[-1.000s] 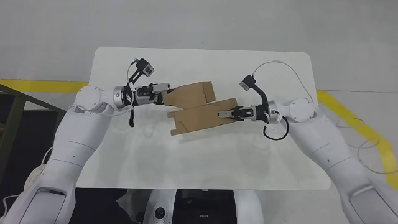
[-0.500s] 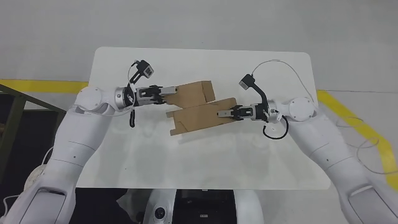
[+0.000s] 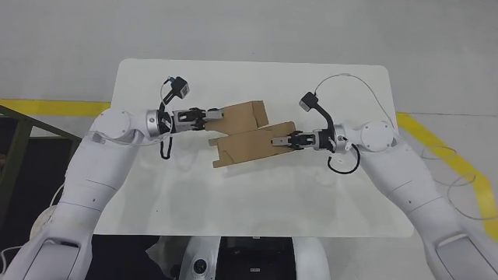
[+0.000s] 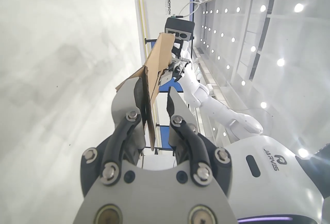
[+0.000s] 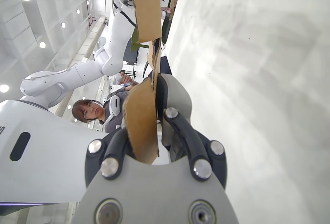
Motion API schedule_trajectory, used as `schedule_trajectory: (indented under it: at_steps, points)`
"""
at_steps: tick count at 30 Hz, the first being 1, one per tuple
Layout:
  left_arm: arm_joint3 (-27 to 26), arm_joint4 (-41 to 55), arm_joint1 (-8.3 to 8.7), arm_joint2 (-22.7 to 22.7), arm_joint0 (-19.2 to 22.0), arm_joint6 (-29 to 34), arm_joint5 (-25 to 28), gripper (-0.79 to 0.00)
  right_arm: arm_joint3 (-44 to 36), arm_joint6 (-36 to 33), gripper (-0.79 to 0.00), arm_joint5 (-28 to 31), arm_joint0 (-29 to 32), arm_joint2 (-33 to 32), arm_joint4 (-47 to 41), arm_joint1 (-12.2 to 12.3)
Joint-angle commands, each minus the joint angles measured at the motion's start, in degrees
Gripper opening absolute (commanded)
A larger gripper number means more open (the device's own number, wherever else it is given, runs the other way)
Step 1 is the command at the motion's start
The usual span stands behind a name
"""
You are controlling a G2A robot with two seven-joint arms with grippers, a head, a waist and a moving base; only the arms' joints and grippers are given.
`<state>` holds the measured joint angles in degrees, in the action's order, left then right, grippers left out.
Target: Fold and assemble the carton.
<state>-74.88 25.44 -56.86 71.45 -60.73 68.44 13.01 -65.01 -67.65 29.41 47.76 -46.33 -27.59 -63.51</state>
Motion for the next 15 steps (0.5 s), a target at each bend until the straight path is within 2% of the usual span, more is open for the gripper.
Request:
schedule_trajectory:
  at_steps: [1, 9, 15]
  points:
    - [-0.5, -0.6, 0.06, 0.0, -0.1, -0.1, -0.6, -0.613, -0.2, 0.1, -0.785, -0.1, 0.1, -0.2, 0.3, 0.0]
    - [-1.2, -2.6, 0.32, -0.1, -0.5, -0.3, -2.9, -0.625, -0.5, 0.8, -0.785, -1.2, 0.6, -1.0, 1.0, -0.1]
    - [-1.2, -2.6, 0.35, -0.2, -0.4, -0.5, -3.7, -0.683, -0.9, 0.6, -0.785, -1.5, 0.8, -1.3, 1.4, -0.2]
